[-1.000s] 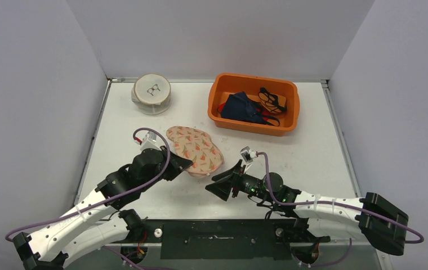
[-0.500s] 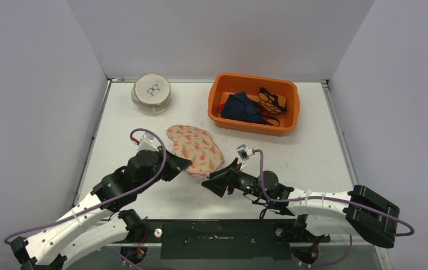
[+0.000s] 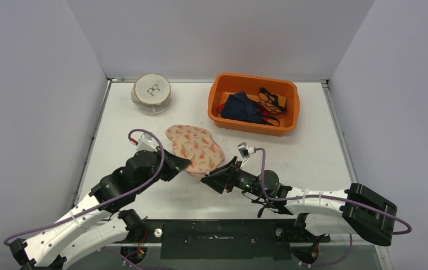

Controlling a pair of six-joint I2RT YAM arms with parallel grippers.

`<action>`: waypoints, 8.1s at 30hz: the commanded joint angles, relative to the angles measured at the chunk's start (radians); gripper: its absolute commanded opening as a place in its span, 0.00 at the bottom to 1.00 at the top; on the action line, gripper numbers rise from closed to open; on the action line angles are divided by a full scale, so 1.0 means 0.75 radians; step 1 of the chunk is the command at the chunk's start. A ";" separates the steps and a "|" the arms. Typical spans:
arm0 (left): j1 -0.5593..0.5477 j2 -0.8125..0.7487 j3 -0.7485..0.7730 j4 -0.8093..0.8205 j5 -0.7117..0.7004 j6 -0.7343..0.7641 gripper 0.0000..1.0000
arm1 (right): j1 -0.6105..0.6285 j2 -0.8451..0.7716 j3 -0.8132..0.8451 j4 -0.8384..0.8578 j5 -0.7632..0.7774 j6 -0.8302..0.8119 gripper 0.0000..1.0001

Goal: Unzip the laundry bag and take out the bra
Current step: Unzip the laundry bag at the center of the board.

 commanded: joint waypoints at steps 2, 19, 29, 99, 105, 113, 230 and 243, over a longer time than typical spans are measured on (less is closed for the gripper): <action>0.006 -0.020 0.033 0.073 -0.001 -0.003 0.00 | -0.007 -0.028 0.034 0.105 0.022 -0.004 0.48; 0.006 -0.028 0.018 0.077 -0.003 -0.010 0.00 | -0.009 -0.098 -0.021 0.060 0.069 -0.026 0.30; 0.007 -0.036 0.014 0.075 -0.005 -0.013 0.00 | -0.011 -0.111 -0.034 0.038 0.080 -0.038 0.22; -0.152 -0.004 -0.733 0.642 0.067 -0.277 0.93 | 0.354 0.075 0.151 -0.700 0.728 -0.341 0.05; -0.203 0.130 -0.740 0.863 -0.025 -0.392 0.94 | 0.357 0.136 0.144 -0.611 0.612 -0.336 0.05; -0.212 0.359 -0.759 1.144 -0.081 -0.475 0.71 | 0.359 0.139 0.090 -0.492 0.555 -0.290 0.05; -0.228 0.171 -0.732 0.822 -0.105 -0.458 0.00 | 0.415 0.015 0.037 -0.876 0.903 -0.133 0.05; -0.131 0.229 -0.721 0.873 0.077 -0.286 0.00 | 0.422 -0.190 -0.062 -1.041 0.989 -0.055 0.05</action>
